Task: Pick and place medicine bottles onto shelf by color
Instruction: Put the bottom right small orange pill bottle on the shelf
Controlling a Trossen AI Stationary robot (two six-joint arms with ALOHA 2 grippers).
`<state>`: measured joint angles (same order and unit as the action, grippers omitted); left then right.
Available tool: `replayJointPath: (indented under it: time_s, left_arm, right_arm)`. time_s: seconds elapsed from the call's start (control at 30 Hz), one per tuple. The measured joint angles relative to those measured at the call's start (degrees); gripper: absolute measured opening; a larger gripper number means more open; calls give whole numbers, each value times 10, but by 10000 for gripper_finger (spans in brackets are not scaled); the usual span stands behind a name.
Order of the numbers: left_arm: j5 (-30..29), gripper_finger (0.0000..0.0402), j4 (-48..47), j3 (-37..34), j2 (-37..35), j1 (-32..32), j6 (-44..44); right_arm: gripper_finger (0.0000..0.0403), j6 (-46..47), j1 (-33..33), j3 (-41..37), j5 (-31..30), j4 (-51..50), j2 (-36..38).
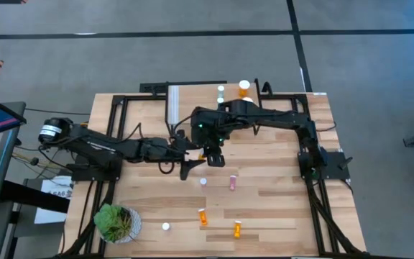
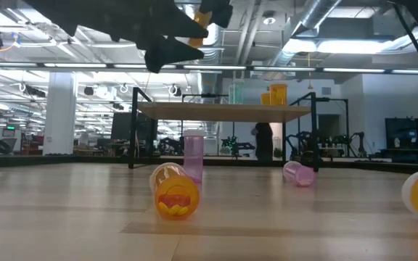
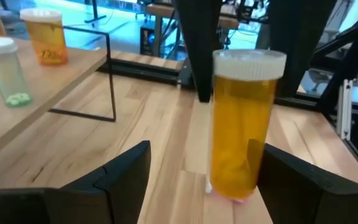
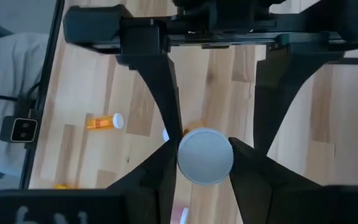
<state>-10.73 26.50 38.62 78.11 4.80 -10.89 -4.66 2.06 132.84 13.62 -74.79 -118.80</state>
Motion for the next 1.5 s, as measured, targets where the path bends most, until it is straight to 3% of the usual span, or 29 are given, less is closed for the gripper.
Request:
replayJointPath:
  time_s: [0.23,0.73,0.83,1.03,1.2,1.5]
  left_arm:
    - [3,232,-1,14,7,0,7]
    - [44,58,1,14,7,0,30]
    - [49,55,-3,14,7,0,32]
    - [50,87,-2,14,7,0,32]
    - [52,82,-2,14,7,0,37]
    - [89,79,-4,14,2,0,34]
  right_arm:
    - [150,2,0,0,0,-7,0]
    - [159,17,2,0,0,1,0]
    - [167,29,2,0,0,0,0]
    - [187,45,2,0,1,-19,0]
    - [209,56,2,1,2,-49,3]
    - [236,62,-10,-2,-9,-60,74]
